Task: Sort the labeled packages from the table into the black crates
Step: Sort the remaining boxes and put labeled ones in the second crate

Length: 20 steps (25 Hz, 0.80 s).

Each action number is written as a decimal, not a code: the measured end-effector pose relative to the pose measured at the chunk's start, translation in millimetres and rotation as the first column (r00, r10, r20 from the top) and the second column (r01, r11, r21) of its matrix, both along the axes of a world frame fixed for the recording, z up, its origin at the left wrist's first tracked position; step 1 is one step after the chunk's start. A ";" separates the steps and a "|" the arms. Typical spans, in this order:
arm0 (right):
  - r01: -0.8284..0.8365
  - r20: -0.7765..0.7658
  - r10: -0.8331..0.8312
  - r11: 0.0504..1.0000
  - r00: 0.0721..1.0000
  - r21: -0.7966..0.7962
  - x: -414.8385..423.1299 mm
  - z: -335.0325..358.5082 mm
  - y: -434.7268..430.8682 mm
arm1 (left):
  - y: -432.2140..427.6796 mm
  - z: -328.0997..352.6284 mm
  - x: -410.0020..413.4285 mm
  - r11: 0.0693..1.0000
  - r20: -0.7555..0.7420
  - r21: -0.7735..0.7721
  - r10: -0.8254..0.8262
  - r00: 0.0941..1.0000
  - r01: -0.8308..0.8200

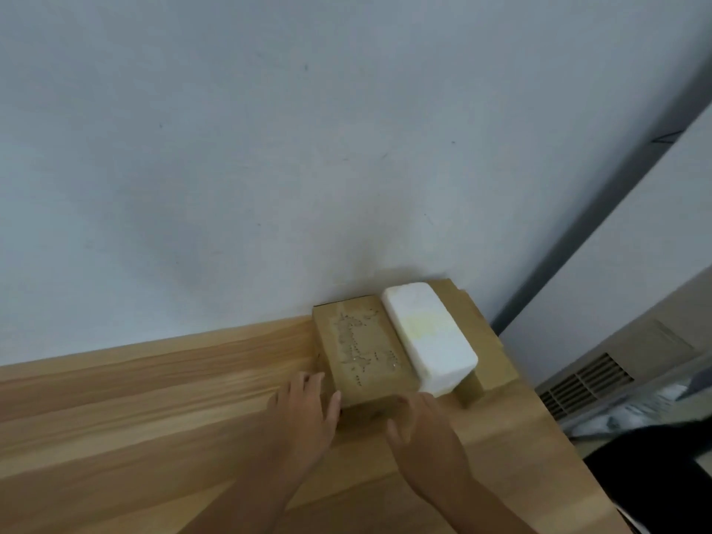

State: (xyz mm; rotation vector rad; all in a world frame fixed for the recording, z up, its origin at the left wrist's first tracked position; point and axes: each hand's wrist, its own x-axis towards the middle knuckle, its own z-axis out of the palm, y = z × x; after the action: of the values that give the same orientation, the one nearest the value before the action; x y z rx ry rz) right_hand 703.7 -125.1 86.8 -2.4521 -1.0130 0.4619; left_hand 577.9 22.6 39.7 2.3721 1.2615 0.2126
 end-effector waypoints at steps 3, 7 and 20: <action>-0.031 0.017 0.032 0.999 0.999 -0.023 24.0 -16.1 32.2 | 13.0 -8.9 25.4 0.998 0.005 -0.031 0.064 0.998 -0.063; -0.085 0.009 0.086 0.994 0.996 -0.066 47.2 -38.7 58.1 | 20.5 -16.6 64.9 0.989 0.070 -0.093 0.125 0.990 -0.119; 0.017 -0.349 -0.030 0.999 0.937 -0.039 80.5 -70.4 90.2 | 27.5 -58.2 61.1 0.855 0.160 -0.456 0.352 0.922 -0.247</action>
State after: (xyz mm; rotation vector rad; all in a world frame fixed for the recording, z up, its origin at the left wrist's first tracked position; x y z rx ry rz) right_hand 784.1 -35.0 16.4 -2.2959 -0.8295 0.8788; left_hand 638.9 50.1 -18.5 1.7143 1.3922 0.2747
